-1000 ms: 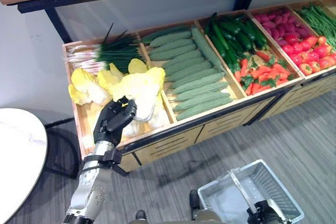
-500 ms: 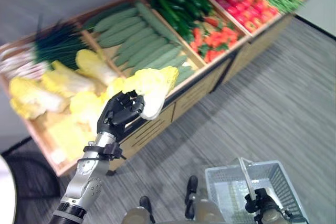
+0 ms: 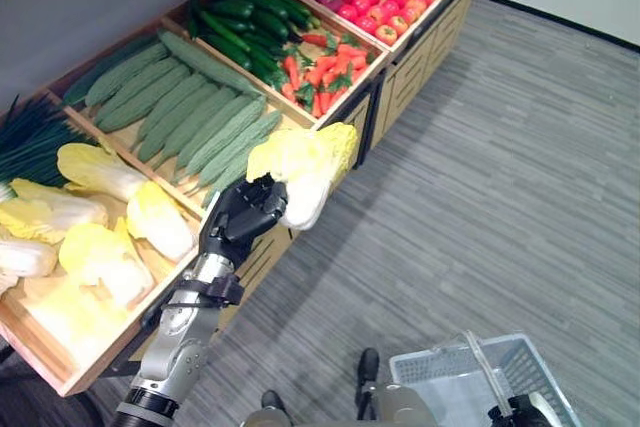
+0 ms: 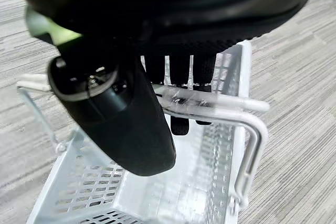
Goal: Get the vegetables into the basket
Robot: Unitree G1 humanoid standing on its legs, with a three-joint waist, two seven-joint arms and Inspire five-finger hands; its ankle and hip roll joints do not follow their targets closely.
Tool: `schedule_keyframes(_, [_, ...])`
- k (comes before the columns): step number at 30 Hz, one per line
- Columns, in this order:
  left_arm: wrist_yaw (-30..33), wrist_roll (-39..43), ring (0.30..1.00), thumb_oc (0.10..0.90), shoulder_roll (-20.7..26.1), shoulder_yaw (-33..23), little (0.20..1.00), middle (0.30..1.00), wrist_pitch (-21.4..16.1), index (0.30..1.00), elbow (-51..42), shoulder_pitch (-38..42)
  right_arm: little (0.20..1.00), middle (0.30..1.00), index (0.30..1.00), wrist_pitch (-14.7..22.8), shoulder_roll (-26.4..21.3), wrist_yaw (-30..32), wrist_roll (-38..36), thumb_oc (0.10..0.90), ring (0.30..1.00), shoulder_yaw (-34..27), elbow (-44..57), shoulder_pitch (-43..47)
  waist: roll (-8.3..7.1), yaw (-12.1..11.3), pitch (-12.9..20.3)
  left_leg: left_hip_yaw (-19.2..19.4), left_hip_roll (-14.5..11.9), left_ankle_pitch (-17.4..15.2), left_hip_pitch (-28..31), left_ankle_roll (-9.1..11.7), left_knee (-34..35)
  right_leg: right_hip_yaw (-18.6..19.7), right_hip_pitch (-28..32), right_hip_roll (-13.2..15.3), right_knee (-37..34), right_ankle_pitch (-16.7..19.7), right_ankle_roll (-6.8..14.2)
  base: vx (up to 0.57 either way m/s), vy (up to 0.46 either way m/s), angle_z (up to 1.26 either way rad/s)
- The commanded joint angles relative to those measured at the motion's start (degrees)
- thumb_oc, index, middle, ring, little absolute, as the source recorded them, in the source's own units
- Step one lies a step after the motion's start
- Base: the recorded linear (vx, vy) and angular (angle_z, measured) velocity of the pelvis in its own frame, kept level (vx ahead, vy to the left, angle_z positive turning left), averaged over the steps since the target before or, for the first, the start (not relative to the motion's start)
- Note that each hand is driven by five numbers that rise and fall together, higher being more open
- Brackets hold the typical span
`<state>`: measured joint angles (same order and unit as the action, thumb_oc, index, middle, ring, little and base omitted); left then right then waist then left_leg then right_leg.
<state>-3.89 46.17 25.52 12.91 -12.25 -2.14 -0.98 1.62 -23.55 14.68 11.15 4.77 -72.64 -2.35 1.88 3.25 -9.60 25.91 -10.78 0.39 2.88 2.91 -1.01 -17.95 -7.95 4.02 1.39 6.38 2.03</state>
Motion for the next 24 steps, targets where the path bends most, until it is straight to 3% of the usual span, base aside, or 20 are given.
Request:
schedule_keyframes(1, [-1.30,0.71,0.300,0.400,0.16,-0.68,0.300,0.300,-5.04,0.300,-7.91,5.55,0.300,0.300,0.300,1.73,-4.15,3.96,-1.75,0.400,0.300,0.19,-0.08,2.21,-2.71,0.27,-0.17,-2.74,-3.53,4.91,-3.85,5.92,-2.12,2.94,4.80,3.63,1.68,-6.43,4.66,-0.07,-0.147,-0.04])
schedule_keyframes(3, [-1.16,0.30,0.300,0.400,-0.17,-0.29,0.300,0.300,-5.17,0.300,-8.05,6.04,0.300,0.300,0.300,1.96,-4.95,4.36,-1.67,0.400,0.300,0.85,1.01,3.12,-2.61,-0.76,-0.98,-8.90,-2.51,6.81,-5.74,5.72,-4.69,4.54,4.57,2.57,0.61,-5.37,3.64,-0.08,-0.103,-0.15])
schedule_keyframes(5, [-0.85,-0.17,0.300,0.400,-0.68,0.32,0.300,0.300,-5.37,0.300,-8.19,6.20,0.300,0.300,0.300,2.08,-5.80,4.51,-1.54,0.400,0.300,1.73,1.54,4.39,-2.94,-2.44,-1.16,-18.62,1.36,4.60,-7.95,4.54,-3.29,6.73,4.31,2.63,-0.17,-4.98,3.81,-0.01,-0.011,-0.78])
schedule_keyframes(7, [-0.43,-0.63,0.300,0.400,-0.74,0.21,0.300,0.300,-5.94,0.300,-8.11,5.86,0.300,0.300,0.300,2.38,-6.27,4.63,-1.40,0.400,0.300,2.71,2.02,5.74,-3.05,-3.81,-1.24,-26.72,3.31,4.28,-9.53,3.94,-0.99,9.91,3.81,2.10,-0.49,-4.40,4.08,0.01,0.002,-0.88])
schedule_keyframes(9, [0.10,-0.96,0.300,0.400,-0.44,-0.16,0.300,0.300,-6.60,0.300,-8.16,5.79,0.300,0.300,0.300,2.67,-6.30,4.56,-0.78,0.400,0.300,3.94,2.50,6.75,-3.23,-4.93,-1.20,-34.00,5.28,4.52,-10.88,3.66,-0.06,12.85,3.46,1.42,-0.70,-3.85,4.21,0.04,0.018,-0.47])
schedule_keyframes(10, [0.03,-0.86,0.300,0.400,-0.34,-0.52,0.300,0.300,-6.68,0.300,-8.20,5.63,0.300,0.300,0.300,2.83,-6.25,4.36,-0.73,0.400,0.300,4.34,2.71,6.94,-3.30,-5.04,-1.24,-35.26,5.86,4.21,-10.91,3.54,-0.05,13.78,3.45,1.21,-0.51,-3.95,4.22,0.07,0.106,-0.65])
schedule_keyframes(11, [-0.37,-0.44,0.300,0.400,-0.01,-0.91,0.300,0.300,-6.91,0.300,-8.59,4.73,0.300,0.300,0.300,3.20,-6.01,4.09,-0.56,0.400,0.300,5.02,2.77,7.39,-3.51,-5.34,-0.94,-36.12,7.01,3.19,-10.15,2.83,-0.09,15.79,3.41,0.96,-0.07,-3.95,4.45,0.06,0.144,-1.19])
schedule_keyframes(16, [-1.06,0.06,0.300,0.400,1.22,-0.33,0.300,0.300,-6.84,0.300,-9.41,4.56,0.300,0.300,0.300,3.28,-5.13,3.57,-0.58,0.400,0.300,5.09,2.53,6.66,-4.28,-5.10,-0.48,-33.56,7.98,2.04,-8.47,1.22,-0.01,16.72,3.78,2.41,0.29,-3.92,5.31,0.05,0.181,-0.78])
schedule_keyframes(17, [-1.36,0.30,0.300,0.400,2.22,-0.29,0.300,0.300,-6.82,0.300,-9.98,4.01,0.300,0.300,0.300,3.21,-4.23,3.20,-0.26,0.400,0.300,5.40,2.79,6.35,-4.82,-4.99,-0.41,-31.49,8.78,1.14,-7.69,0.26,-0.10,18.17,3.26,3.30,0.77,-3.39,6.22,-0.01,0.269,-0.20])
schedule_keyframes(21, [-1.57,0.45,0.300,0.400,3.09,-0.31,0.300,0.300,-6.80,0.300,-9.87,3.54,0.300,0.300,0.300,3.01,-3.02,2.91,0.23,0.400,0.300,5.51,2.80,6.00,-5.54,-4.90,-0.63,-29.08,10.36,0.01,-7.15,-1.20,-0.35,20.12,1.81,4.66,1.57,-2.17,7.69,-0.03,0.243,-0.28])
schedule_keyframes(24, [-1.53,-0.44,0.300,0.400,4.45,-0.79,0.300,0.300,-6.98,0.300,-9.47,3.00,0.300,0.300,0.300,2.60,-2.48,2.59,0.54,0.400,0.300,5.41,3.25,6.48,-6.31,-4.26,-1.34,-26.23,11.64,-0.66,-6.82,-2.21,-0.33,21.71,-0.82,6.38,0.93,2.16,9.83,-0.10,0.212,-0.35])
